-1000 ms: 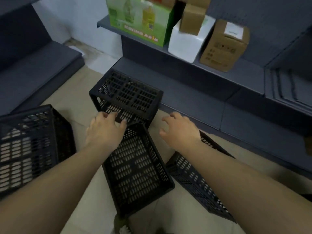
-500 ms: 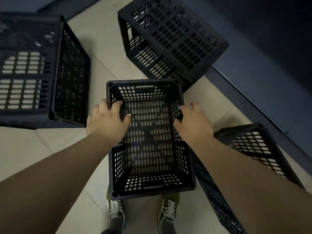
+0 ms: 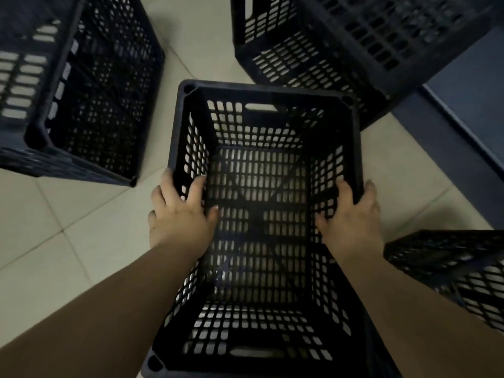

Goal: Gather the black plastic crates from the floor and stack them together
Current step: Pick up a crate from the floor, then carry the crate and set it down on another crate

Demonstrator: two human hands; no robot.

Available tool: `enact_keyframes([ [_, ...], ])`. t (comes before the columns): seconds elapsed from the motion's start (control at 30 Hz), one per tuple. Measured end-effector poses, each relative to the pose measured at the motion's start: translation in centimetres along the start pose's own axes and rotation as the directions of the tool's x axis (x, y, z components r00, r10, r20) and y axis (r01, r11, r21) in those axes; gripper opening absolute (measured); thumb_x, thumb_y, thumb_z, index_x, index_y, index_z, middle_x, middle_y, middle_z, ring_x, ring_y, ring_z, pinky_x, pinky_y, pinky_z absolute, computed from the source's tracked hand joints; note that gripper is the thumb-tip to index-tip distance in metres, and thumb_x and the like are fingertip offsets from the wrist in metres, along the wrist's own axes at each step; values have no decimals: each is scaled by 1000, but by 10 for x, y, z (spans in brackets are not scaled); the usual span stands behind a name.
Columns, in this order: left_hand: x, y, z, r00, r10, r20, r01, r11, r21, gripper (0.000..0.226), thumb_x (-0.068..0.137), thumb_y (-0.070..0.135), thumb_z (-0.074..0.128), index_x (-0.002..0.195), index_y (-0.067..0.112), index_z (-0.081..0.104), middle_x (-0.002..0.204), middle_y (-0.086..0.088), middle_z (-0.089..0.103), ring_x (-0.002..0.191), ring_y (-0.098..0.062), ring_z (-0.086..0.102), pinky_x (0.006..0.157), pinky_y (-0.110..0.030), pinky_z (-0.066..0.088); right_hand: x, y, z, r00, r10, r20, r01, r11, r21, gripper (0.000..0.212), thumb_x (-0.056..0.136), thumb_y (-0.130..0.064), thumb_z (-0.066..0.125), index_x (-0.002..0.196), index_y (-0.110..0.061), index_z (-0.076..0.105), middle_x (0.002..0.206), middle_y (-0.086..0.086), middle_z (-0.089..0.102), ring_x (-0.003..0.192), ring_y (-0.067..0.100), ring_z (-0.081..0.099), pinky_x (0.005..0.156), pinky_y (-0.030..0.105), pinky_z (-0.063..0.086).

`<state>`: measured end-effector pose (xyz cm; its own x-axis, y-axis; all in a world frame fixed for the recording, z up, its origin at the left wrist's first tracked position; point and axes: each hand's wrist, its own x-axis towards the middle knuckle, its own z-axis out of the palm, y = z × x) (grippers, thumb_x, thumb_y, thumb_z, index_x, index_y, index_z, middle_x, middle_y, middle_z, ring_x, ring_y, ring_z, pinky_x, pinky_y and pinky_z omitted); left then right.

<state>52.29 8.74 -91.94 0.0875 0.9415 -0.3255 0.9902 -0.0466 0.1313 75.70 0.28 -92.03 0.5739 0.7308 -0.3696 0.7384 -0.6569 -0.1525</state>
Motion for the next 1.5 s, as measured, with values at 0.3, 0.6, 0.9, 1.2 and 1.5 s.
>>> enact_keyframes([
  [0.3, 12, 2, -9, 958, -249, 141, 271, 948, -165, 66, 86, 53, 53, 145, 34, 30, 138, -18, 29, 122, -39, 37, 100, -50, 38, -4, 4, 3, 999, -44, 18, 43, 997, 58, 67, 87, -16, 63, 144, -25, 29, 149, 11, 2, 117, 34, 33, 95, 44, 41],
  [0.6, -29, -4, -96, 966, -235, 111, 250, 956, -152, 82, 82, 58, 57, 149, 37, 13, 140, -20, 28, 129, -36, 28, 102, -51, 35, -45, -3, -59, 992, -111, 61, 98, 978, 186, 66, 89, -17, 62, 147, -23, 31, 152, 9, 1, 123, 31, 33, 106, 38, 37],
  [0.9, -105, 7, -229, 986, -155, -54, 145, 977, -154, 96, 82, 56, 60, 153, 26, 2, 134, -18, 31, 126, -32, 31, 104, -46, 36, -119, 0, -191, 986, -141, -86, 161, 934, 318, 70, 92, -7, 56, 152, -18, 20, 150, 11, 17, 123, 22, 42, 104, 27, 35],
  [1.2, -199, 48, -322, 989, 37, -144, -77, 954, -288, 86, 86, 43, 63, 153, 26, 11, 126, -12, 36, 120, -28, 39, 103, -42, 38, -205, 68, -294, 969, -9, -248, 145, 832, 535, 65, 85, 6, 55, 137, -29, 41, 106, -9, 57, 97, 8, 55, 90, 26, 47],
  [1.5, -299, 136, -324, 971, 232, -61, -239, 922, -306, 87, 87, 44, 62, 153, 24, 10, 111, -6, 38, 105, -25, 47, 93, -38, 43, -296, 188, -347, 909, 227, -348, -17, 858, 514, 72, 86, 7, 51, 147, -26, 32, 111, 0, 55, 98, 15, 52, 89, 31, 46],
])
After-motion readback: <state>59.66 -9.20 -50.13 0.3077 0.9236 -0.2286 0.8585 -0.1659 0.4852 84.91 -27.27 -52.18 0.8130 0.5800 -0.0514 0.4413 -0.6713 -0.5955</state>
